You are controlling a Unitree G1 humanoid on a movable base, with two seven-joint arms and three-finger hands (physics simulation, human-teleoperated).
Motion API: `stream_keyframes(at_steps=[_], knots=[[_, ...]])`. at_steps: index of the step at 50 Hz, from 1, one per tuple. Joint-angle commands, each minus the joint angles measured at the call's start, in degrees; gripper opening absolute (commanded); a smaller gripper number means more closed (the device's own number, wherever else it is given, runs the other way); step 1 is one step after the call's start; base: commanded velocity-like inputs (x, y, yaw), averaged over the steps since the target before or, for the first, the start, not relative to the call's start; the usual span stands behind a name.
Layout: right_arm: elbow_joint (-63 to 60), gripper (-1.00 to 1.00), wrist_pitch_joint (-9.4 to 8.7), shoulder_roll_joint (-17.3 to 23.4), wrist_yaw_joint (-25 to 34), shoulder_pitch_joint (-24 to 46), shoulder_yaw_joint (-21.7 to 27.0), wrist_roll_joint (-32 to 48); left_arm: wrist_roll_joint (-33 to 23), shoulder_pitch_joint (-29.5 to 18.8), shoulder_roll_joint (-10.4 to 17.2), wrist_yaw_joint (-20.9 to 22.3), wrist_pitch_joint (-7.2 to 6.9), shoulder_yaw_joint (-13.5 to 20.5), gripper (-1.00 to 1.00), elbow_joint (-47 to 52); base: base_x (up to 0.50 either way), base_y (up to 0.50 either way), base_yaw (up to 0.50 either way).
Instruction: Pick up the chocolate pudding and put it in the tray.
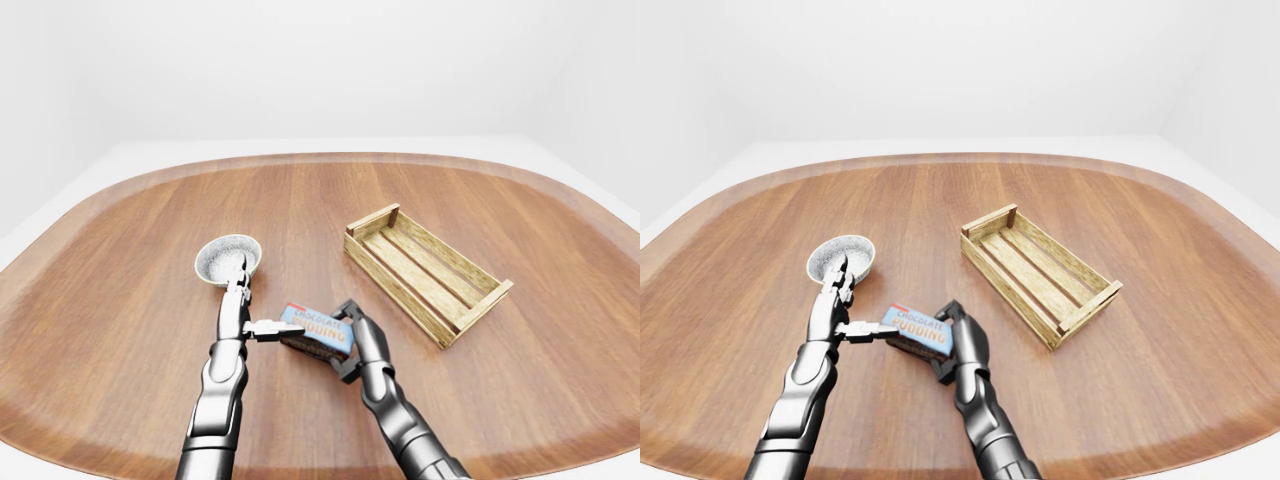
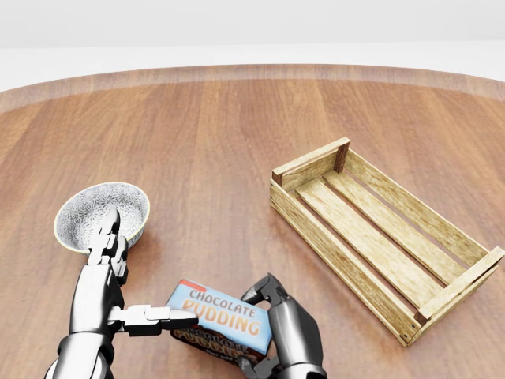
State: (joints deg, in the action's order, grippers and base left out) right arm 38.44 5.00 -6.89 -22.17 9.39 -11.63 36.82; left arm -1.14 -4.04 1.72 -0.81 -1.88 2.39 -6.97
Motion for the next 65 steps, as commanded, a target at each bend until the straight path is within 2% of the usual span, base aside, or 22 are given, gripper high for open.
stream_keyframes(at_steps=[1, 10, 25, 32, 49, 65], knots=[[-18.9, -1.00, 0.00, 0.3, 3.4, -7.6, -2.9, -1.5, 1.0, 0.3, -0.2, 0.7, 0.82, 0.2, 1.00, 0.3, 0.00, 0.00, 0.00], [-32.0, -1.00, 0.00, 2.2, 7.1, -10.5, -3.9, -5.3, 1.0, 0.3, -0.2, 0.7, 0.82, 0.2, 1.00, 0.3, 0.00, 0.00, 0.00], [-32.4, -1.00, 0.00, 2.7, 6.6, -9.7, -3.7, -5.4, 1.0, 0.3, -0.2, 0.7, 0.83, 0.2, 1.00, 0.3, 0.00, 0.00, 0.00], [-33.7, -1.00, 0.00, 2.4, 8.2, -8.0, -2.9, -5.8, 1.0, 0.3, -0.2, 0.7, 0.83, 0.2, 1.00, 0.3, 0.00, 0.00, 0.00], [-31.7, -1.00, 0.00, 1.6, 11.5, 1.5, 0.7, -6.2, 1.0, 0.3, -0.2, 0.7, 0.84, 0.2, 1.00, 0.3, 0.00, 0.00, 0.00], [-19.7, -1.00, 0.00, 2.6, 11.3, 16.8, 5.6, -6.4, 1.0, 0.3, -0.2, 0.7, 0.82, 0.2, 1.00, 0.3, 0.00, 0.00, 0.00]])
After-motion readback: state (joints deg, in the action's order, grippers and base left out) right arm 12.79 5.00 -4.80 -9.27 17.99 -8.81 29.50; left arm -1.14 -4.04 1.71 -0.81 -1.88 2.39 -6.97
